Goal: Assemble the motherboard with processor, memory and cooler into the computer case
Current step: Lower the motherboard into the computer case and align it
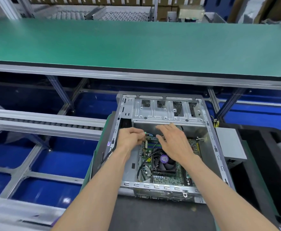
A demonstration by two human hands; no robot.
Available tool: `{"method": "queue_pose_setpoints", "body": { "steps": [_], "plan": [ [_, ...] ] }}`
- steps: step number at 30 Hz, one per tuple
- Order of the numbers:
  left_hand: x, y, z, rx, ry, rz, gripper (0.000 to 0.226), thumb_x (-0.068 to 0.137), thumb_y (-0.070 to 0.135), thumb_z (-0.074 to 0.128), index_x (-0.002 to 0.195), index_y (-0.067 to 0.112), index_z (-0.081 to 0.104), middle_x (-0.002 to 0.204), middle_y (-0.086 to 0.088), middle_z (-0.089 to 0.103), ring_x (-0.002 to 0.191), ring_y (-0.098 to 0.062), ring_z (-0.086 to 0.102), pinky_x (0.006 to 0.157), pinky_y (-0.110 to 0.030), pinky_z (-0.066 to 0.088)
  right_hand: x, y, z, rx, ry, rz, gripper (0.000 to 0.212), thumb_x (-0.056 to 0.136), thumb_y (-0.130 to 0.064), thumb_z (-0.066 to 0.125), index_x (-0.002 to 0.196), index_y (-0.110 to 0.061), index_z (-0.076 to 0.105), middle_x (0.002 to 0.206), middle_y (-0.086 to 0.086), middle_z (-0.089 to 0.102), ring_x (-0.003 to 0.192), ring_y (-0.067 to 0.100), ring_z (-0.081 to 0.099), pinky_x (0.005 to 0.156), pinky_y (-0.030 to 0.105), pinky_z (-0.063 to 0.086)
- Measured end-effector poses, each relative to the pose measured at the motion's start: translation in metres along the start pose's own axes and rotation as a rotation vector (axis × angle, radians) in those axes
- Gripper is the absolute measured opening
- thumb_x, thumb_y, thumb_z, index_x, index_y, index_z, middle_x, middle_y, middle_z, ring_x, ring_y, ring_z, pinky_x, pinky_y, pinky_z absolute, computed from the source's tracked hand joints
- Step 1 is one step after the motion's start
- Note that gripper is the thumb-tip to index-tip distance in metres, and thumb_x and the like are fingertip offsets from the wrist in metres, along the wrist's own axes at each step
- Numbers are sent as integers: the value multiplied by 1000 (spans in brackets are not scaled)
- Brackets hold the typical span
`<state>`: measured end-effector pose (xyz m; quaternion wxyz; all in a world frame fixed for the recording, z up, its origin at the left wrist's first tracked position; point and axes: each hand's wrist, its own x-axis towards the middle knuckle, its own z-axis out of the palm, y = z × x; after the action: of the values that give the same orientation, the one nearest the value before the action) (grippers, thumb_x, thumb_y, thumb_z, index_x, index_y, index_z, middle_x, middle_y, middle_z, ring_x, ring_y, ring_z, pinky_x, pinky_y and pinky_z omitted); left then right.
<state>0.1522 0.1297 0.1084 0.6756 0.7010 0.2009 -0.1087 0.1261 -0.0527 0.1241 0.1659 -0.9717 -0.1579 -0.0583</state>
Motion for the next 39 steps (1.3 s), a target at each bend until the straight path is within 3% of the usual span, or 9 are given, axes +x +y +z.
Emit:
{"method": "queue_pose_setpoints", "body": {
  "steps": [4, 9, 14, 18, 21, 27, 32, 35, 39],
  "plan": [
    [3, 0, 3, -21, -12, -63, 8, 84, 0, 75, 88, 7, 77, 79, -8, 77, 76, -16, 76, 66, -22, 58, 11, -5, 6, 86, -156, -40, 42, 104, -26, 55, 145, -15, 51, 135, 7, 63, 122, 27, 57, 100, 39, 45],
    [5, -2, 2, -68, 33, -126, 9, 83, -3, 75, 88, 4, 76, 82, -11, 77, 80, -19, 75, 69, -25, 59, 33, -13, 20, 216, -145, 47, 22, 103, -21, 57, 115, -10, 71, 109, 6, 72, 103, 26, 63, 90, 39, 48],
    [9, -1, 8, -141, 119, -224, 7, 81, -4, 74, 88, -1, 74, 84, -16, 76, 65, -17, 71, 53, -21, 57, 47, -13, 35, 225, -228, 88, 18, 103, -19, 57, 112, -12, 71, 105, 9, 73, 99, 29, 65, 84, 43, 52],
    [18, 0, 13, -256, 129, -291, 10, 88, -4, 61, 92, -5, 70, 78, -18, 71, 73, -24, 63, 59, -27, 52, 56, -6, 42, 181, -290, 162, 19, 104, -24, 53, 115, -19, 67, 104, 7, 71, 101, 31, 64, 83, 40, 52],
    [22, -4, 14, -326, 62, -327, 18, 93, -5, 54, 93, 0, 71, 72, -10, 71, 70, -18, 62, 56, -23, 56, 58, 1, 49, 261, -295, 247, 19, 106, -25, 51, 116, -21, 66, 106, 3, 70, 104, 27, 63, 84, 35, 48],
    [23, -7, 19, -379, -27, -311, 22, 95, -10, 54, 93, 6, 69, 80, -6, 70, 71, -12, 63, 53, -16, 54, 57, 9, 48, 443, -229, 285, 21, 104, -17, 55, 118, -14, 69, 120, 0, 71, 116, 19, 61, 97, 26, 42],
    [22, -9, 19, -383, -4, -257, 25, 90, -14, 60, 89, 9, 71, 87, -9, 71, 83, -15, 66, 62, -17, 53, 56, 8, 47, 471, -236, 283, 17, 102, -19, 61, 115, -13, 68, 107, -2, 69, 106, 17, 61, 83, 21, 39],
    [21, -9, 19, -382, 4, -252, 23, 89, -15, 62, 93, 5, 72, 85, -8, 71, 80, -13, 66, 59, -15, 53, 56, 8, 46, 481, -239, 285, 14, 101, -21, 63, 112, -14, 67, 103, -3, 68, 103, 16, 61, 84, 23, 41],
    [20, -8, 19, -349, 8, -238, 24, 87, -15, 64, 91, 8, 73, 83, -6, 73, 79, -13, 67, 65, -18, 53, 56, 8, 46, 502, -234, 292, 14, 100, -22, 63, 111, -15, 67, 107, 1, 71, 104, 18, 62, 92, 29, 47]
  ]
}}
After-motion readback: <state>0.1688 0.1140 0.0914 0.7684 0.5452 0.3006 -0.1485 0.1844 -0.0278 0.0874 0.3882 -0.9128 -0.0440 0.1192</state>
